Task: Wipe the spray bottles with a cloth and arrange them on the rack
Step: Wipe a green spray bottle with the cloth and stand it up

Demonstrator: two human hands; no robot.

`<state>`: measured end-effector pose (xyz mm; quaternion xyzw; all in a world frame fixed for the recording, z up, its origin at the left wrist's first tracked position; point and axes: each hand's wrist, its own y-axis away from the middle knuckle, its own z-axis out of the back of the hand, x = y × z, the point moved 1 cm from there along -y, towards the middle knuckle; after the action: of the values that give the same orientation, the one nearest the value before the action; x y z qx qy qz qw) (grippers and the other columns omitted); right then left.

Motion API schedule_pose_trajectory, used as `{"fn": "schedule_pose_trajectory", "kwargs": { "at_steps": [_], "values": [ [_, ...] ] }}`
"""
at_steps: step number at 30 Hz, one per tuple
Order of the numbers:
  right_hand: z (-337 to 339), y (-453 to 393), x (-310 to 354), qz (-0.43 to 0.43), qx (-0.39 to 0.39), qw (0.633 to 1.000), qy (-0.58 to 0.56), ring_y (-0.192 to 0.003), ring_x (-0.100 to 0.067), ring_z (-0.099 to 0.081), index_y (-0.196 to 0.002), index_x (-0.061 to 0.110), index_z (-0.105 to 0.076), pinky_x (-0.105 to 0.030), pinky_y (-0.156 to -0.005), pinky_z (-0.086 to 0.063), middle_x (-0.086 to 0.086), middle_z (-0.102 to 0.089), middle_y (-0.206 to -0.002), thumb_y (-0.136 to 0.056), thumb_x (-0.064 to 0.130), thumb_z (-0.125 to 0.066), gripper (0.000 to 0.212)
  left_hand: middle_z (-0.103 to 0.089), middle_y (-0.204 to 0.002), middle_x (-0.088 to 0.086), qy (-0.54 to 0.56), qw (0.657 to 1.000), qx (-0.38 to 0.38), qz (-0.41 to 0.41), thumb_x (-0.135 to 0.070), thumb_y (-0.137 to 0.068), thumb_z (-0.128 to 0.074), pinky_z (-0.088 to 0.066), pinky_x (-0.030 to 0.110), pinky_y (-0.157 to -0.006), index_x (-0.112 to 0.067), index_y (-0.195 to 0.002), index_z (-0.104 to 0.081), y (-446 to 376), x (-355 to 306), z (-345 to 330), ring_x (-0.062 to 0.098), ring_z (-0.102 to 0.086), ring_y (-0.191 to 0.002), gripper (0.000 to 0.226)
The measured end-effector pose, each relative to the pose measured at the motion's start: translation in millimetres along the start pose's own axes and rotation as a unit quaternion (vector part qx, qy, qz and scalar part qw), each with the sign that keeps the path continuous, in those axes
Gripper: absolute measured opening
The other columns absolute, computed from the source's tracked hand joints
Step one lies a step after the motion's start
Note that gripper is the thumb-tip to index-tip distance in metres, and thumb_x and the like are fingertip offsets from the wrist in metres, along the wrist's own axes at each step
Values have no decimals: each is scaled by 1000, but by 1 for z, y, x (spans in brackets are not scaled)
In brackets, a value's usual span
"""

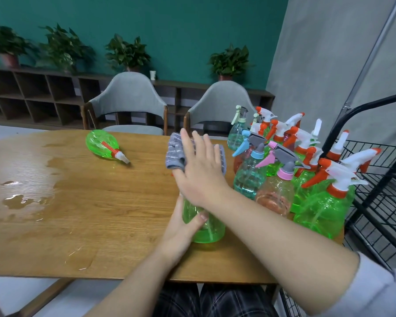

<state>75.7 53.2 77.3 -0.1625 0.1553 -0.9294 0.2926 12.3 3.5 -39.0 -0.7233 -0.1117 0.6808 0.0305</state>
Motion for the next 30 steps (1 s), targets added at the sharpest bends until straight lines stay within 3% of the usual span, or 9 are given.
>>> {"fn": "schedule_pose_trajectory", "kwargs": {
  "at_steps": [2, 4, 6, 10, 16, 20, 23, 26, 30],
  "values": [
    [2, -3, 0, 19, -39, 997, 69, -135, -31, -24, -152, 19, -3, -47, -113, -18, -11, -26, -146, -94, 46, -40, 74, -63, -125, -19, -12, 1000, 11, -6, -63, -57, -76, -43, 10, -92, -26, -141, -38, 2, -1, -1, -7, -55, -118, 99],
    [10, -11, -3, 41, -82, 993, 73, -114, -28, -43, -139, 17, -29, -40, -92, -35, -6, -44, -124, -90, 48, -46, 60, -67, -117, -17, -10, 1000, 20, -8, -50, -63, -72, -46, 11, -87, -26, -133, -42, 4, -2, -3, -5, -60, -111, 80],
    [20, -17, -8, 49, -92, 994, 20, -98, -25, -52, -116, 17, -44, -34, -72, -32, -1, -51, -107, -89, 47, -51, 41, -70, -107, -23, -13, 1000, 27, -4, -40, -69, -74, -47, 10, -81, -28, -127, -43, 6, -3, -5, -7, -63, -103, 67],
    [29, -25, -16, 8, -95, 995, -34, -73, -23, -47, -89, 21, -43, -32, -63, -31, 6, -51, -79, -90, 53, -49, 33, -69, -105, -26, -13, 999, 39, -14, -29, -74, -73, -48, 10, -79, -30, -125, -43, 8, -6, -6, -7, -64, -101, 60],
    [34, -28, -19, 8, -69, 995, -70, -69, -21, -49, -77, 22, -46, -30, -62, -32, 7, -52, -69, -94, 41, -48, 26, -67, -114, -22, -12, 999, 43, -12, -44, -65, -72, -50, 15, -83, -32, -132, -40, 10, -6, -6, 1, -64, -108, 75],
    [39, -27, -32, -71, -10, 928, -367, -53, -15, -51, -62, 22, -49, -30, -61, -43, 7, -51, -53, -95, 48, -49, 42, -66, -116, -19, -27, 999, 43, -15, -46, -67, -72, -49, 16, -86, -36, -131, -41, 9, -7, -6, 2, -62, -110, 72],
    [36, -24, -40, -70, -47, 962, -259, -53, -19, -48, -55, 20, -42, -31, -57, -39, 3, -48, -50, -96, 50, -43, 51, -65, -120, -14, -39, 998, 47, -18, -46, -68, -71, -47, 17, -89, -37, -132, -42, 8, -6, -5, 6, -62, -113, 70],
    [34, -23, -39, -77, -92, 973, -199, -59, -23, -54, -57, 17, -46, -30, -53, -35, -1, -54, -56, -97, 44, -42, 49, -66, -119, -17, -40, 998, 52, -18, -46, -69, -70, -48, 18, -89, -37, -132, -42, 9, -6, -6, 6, -62, -112, 70],
    [25, -23, -36, -89, -140, 972, -166, -75, -28, -61, -70, 20, -52, -35, -64, -46, -3, -64, -73, -95, 41, -45, 33, -67, -114, -22, -29, 998, 55, -12, -50, -67, -70, -48, 15, -85, -37, -130, -42, 9, -8, -5, 1, -63, -109, 70]
  ]
}}
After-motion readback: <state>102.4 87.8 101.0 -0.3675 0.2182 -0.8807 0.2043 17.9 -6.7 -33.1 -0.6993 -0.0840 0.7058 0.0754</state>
